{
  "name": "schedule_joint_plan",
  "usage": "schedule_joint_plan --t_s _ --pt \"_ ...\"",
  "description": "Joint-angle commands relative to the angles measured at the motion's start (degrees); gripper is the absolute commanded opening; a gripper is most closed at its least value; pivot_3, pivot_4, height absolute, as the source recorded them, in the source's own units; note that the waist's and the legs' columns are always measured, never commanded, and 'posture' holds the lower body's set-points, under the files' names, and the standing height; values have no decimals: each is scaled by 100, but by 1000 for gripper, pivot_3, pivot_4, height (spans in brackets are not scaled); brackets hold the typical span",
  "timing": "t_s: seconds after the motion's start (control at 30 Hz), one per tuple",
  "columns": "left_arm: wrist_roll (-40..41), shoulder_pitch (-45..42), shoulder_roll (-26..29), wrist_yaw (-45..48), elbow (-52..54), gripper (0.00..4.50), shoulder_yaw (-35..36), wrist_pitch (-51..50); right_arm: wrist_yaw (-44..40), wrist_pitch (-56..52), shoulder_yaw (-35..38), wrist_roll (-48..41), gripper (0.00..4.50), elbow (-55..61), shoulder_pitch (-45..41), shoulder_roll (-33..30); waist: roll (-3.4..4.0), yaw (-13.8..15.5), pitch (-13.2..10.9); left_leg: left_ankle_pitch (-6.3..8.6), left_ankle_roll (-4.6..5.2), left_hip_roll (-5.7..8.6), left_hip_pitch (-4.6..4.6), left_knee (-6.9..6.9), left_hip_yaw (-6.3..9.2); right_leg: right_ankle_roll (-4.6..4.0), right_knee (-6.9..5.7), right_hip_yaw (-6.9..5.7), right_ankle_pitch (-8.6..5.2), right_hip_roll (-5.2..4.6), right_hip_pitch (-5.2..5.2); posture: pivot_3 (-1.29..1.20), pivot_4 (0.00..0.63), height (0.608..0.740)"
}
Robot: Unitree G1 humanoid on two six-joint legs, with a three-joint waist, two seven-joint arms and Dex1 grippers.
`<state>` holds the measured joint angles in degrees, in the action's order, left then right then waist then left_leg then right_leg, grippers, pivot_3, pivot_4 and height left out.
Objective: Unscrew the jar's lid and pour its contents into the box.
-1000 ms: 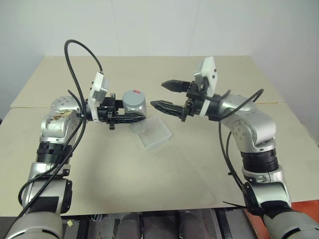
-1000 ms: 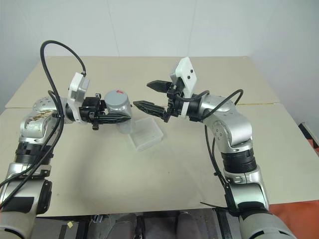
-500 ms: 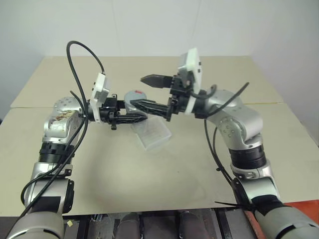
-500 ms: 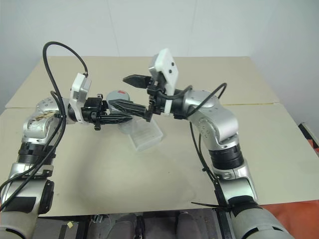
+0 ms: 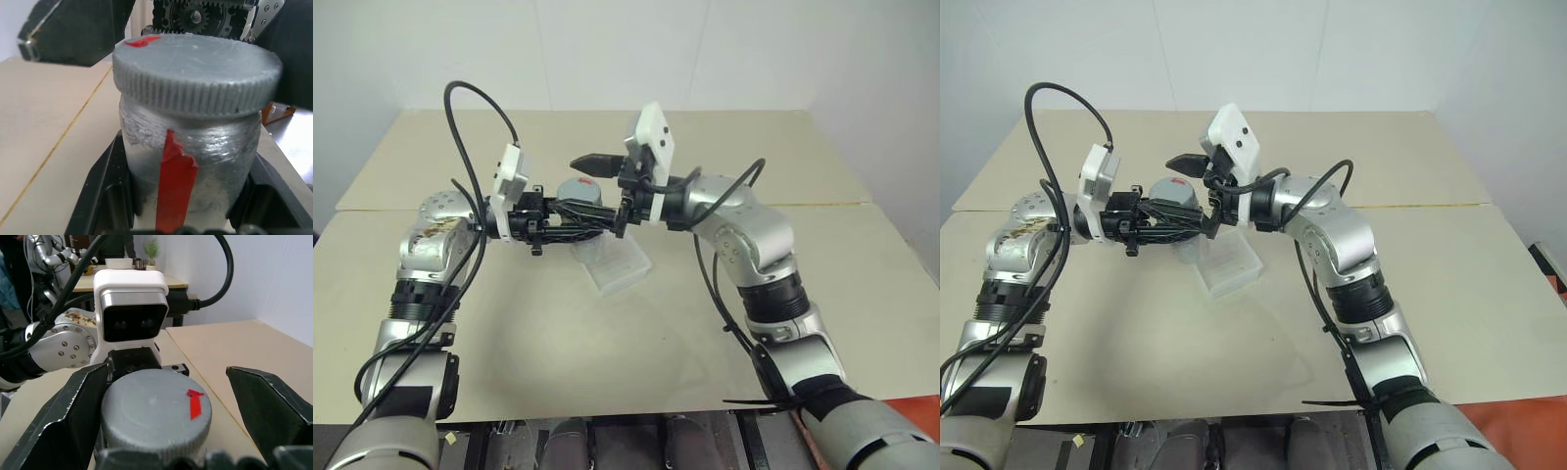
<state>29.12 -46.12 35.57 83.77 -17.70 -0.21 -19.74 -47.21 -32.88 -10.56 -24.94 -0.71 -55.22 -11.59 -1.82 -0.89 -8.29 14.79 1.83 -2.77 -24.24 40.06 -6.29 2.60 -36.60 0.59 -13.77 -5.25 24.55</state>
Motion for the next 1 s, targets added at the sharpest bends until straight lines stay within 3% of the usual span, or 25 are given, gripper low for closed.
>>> schedule_joint_plan --t_s 0.03,1.0 --pt "42 24 67 -26 280 1941 125 28 -7 161 64 28 4457 46 -157 59 0 0 0 0 0 0 0 0 0 0 0 0 0 0 0 0 150 740" --pt "39 33 118 -29 295 1941 119 35 -156 102 412 -134 4457 249 184 -516 0 3 0 0 0 0 0 1 0 0 -1 0 0 0 0 0 150 740"
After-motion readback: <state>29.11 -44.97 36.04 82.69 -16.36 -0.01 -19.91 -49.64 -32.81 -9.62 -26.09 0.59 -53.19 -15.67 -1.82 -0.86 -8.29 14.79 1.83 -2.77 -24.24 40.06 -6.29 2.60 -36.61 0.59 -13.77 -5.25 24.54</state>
